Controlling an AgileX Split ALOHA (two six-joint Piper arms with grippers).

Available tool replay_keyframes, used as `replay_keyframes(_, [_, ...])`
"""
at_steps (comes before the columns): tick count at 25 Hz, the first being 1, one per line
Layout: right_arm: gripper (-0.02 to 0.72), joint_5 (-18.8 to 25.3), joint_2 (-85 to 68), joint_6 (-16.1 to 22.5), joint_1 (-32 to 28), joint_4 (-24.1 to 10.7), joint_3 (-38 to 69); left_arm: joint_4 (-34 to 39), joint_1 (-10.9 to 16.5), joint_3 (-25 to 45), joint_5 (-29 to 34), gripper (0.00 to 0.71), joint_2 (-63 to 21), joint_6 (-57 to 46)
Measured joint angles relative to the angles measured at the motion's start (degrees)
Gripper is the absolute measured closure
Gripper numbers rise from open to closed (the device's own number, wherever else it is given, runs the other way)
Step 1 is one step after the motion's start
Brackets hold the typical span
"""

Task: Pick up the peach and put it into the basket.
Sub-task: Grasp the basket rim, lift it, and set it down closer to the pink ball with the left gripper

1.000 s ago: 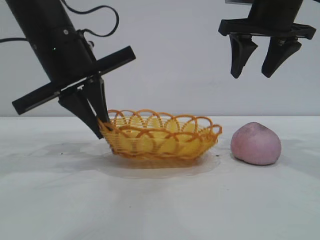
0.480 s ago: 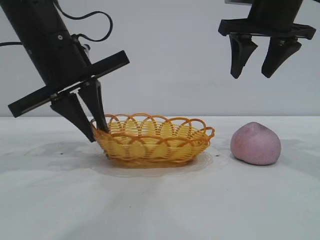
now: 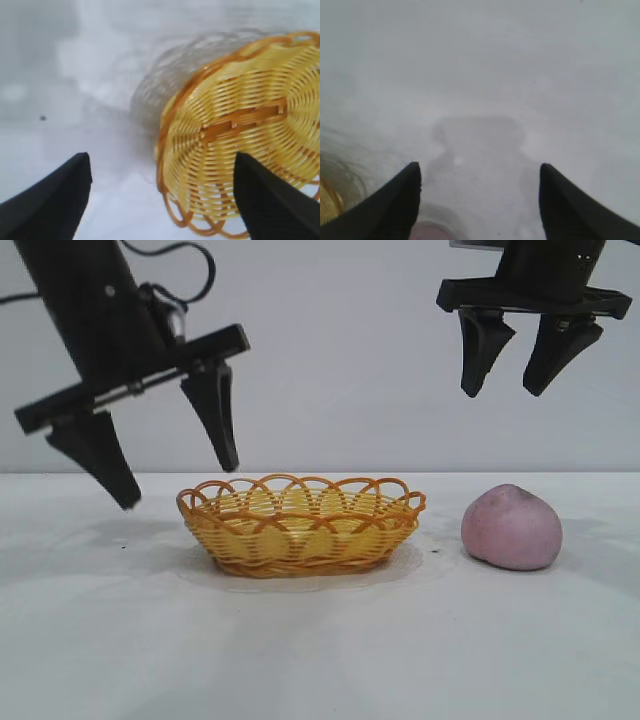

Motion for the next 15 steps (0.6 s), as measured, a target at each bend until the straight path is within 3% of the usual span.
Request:
replay_keyframes(6, [0.225, 0.0, 0.0, 0.0, 0.0, 0.0, 0.0, 13.3, 1.1, -5.8, 7.7, 0.196, -0.1, -3.5])
replay_keyframes(15, [0.225, 0.0, 0.0, 0.0, 0.0, 0.0, 0.0, 16.6, 11.1, -6.5, 12.2, 0.196, -0.1, 0.9])
